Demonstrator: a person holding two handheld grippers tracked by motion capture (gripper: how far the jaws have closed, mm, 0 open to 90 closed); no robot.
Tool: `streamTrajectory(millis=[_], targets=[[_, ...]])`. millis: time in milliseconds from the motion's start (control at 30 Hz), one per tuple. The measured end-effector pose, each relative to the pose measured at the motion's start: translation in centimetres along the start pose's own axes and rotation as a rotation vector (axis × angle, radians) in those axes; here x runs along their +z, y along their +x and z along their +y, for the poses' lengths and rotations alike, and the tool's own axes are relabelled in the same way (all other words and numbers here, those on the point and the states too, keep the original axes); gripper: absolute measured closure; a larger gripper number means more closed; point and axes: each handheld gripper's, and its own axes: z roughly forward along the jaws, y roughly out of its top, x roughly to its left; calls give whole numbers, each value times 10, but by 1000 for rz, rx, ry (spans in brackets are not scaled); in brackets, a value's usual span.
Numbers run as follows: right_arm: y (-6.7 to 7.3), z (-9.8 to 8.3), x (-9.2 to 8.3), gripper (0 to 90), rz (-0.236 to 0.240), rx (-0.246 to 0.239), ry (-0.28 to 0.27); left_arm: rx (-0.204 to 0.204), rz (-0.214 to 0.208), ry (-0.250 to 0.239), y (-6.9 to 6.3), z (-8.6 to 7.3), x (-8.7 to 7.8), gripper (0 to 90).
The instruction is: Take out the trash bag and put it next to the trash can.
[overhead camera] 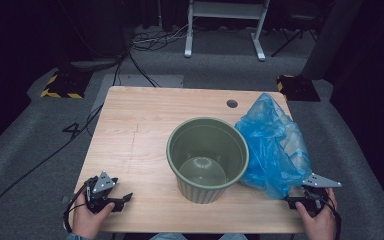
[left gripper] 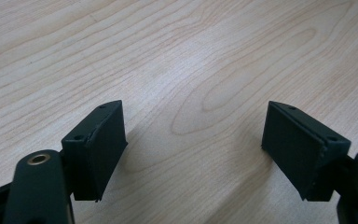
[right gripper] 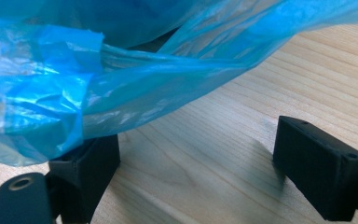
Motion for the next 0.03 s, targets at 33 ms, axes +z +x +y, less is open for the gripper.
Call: streamTrajectory(millis=[33], targets=[[0,0,0,143,0,-1,0,1,0,1,0,0,0,206]])
